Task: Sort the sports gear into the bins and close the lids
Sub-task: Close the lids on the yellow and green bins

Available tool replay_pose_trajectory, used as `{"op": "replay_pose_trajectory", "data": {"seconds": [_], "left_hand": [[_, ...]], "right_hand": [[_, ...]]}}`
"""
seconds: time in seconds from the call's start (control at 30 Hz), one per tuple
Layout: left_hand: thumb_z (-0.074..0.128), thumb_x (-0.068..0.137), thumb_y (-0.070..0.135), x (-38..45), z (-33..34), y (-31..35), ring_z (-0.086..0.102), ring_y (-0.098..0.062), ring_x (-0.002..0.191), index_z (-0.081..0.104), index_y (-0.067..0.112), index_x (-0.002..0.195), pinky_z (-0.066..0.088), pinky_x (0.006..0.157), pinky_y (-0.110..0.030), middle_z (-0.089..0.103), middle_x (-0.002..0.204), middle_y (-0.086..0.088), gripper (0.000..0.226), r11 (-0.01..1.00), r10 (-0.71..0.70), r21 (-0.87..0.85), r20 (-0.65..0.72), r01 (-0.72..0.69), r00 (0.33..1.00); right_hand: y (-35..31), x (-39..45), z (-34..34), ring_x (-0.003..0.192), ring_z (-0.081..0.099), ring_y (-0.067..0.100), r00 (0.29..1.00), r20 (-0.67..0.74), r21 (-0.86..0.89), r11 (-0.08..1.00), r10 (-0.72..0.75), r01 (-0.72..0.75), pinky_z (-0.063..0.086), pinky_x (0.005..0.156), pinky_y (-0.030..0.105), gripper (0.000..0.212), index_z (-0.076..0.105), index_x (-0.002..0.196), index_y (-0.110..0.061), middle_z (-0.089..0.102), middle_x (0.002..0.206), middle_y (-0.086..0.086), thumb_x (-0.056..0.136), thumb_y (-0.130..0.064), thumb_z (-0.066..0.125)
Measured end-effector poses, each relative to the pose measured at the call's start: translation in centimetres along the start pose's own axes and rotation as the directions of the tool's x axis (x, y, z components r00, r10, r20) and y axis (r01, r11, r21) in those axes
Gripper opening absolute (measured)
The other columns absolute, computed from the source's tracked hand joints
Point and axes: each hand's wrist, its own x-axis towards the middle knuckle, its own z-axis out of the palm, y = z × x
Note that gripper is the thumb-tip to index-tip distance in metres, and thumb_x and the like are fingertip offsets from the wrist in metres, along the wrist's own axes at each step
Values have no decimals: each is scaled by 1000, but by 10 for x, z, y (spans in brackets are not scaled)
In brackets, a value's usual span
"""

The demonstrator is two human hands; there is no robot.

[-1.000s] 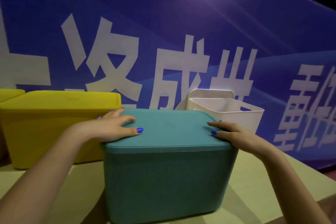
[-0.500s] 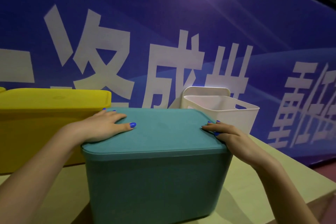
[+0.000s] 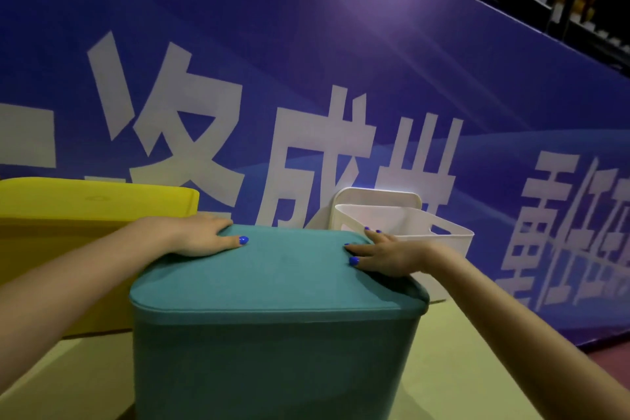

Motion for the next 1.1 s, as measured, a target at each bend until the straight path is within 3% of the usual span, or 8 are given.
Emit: {"op": "replay_pose_trajectory", "data": {"seconds": [0.1, 0.27, 0.5, 0.67, 0.77, 0.87, 1.0, 1.1], "left_hand": [[11, 71, 86, 12, 9, 0, 25, -19, 141, 25, 18, 148, 22, 114, -34, 26, 155, -1, 103, 997, 8, 72, -28, -6, 1000], [23, 94, 61, 31, 12, -5, 7, -21, 146, 14, 31, 150, 11, 115, -44, 10, 159, 4, 64, 998, -50, 47, -1, 50, 999], [25, 93, 59, 35, 14, -8, 1, -22, 147, 12, 33, 151, 5, 115, -47, 5, 160, 2, 64, 998, -68, 2, 38, 68, 997], [46, 92, 24, 26, 7, -14, 49, -15, 119, 59, 19, 126, 37, 99, -26, 53, 136, -1, 37, 925, 10, -368, -224, -94, 975], [48, 93, 7, -1, -1, -15, 55, -12, 108, 62, 20, 121, 39, 86, -22, 62, 122, 0, 34, 824, 3, -516, -411, -235, 912], [49, 95, 14, -56, -2, 1, 56, -1, 106, 61, 30, 119, 43, 79, -15, 61, 113, 14, 31, 766, 88, -508, -524, -394, 847], [41, 92, 39, -112, 40, 36, 58, 3, 98, 60, 33, 121, 38, 94, -22, 61, 110, 22, 35, 935, 215, -55, -700, -350, 681], [43, 87, 34, -113, 72, 42, 65, -11, 73, 72, 22, 92, 34, 104, -42, 72, 83, 8, 32, 952, 259, 142, -845, -271, 467]], "right_hand": [[2, 38, -3, 146, -2, 24, 997, -29, 19, 998, -67, 68, 0, 116, 47, 62, 8, 150, -32, 1, 159, 3, 96, -58, 22], [14, 73, 4, 144, 14, 22, 980, -134, 153, 974, -150, 170, 6, 118, 41, 57, 15, 148, -39, 17, 157, 4, 95, -59, 21], [18, 79, 8, 143, 17, 21, 973, -128, 143, 968, -190, 208, 7, 117, 38, 56, 15, 148, -36, 20, 155, 1, 96, -56, 21], [9, 76, 0, 146, -6, 25, 998, -22, -8, 998, -61, 60, -4, 117, 48, 58, 0, 148, -42, -2, 159, 1, 94, -61, 11], [-11, 54, -6, 146, -6, 28, 997, -54, -149, 988, -49, 40, 0, 117, 51, 60, 9, 149, -36, 1, 159, 5, 95, -60, 16], [-54, -8, 4, 136, 33, 22, 933, -258, -38, 968, -251, 250, 26, 112, 41, 57, 39, 140, -32, 37, 149, 2, 94, -60, 21], [-102, -83, 36, 94, 59, 19, 765, -548, -60, 928, -339, 368, 47, 84, 40, 65, 59, 109, -22, 65, 103, -2, 91, -61, 11], [-106, -98, 69, 97, 61, 17, 635, -694, -220, 940, -340, 262, 45, 89, 35, 42, 60, 110, -30, 66, 103, -9, 97, -45, 22]]}}
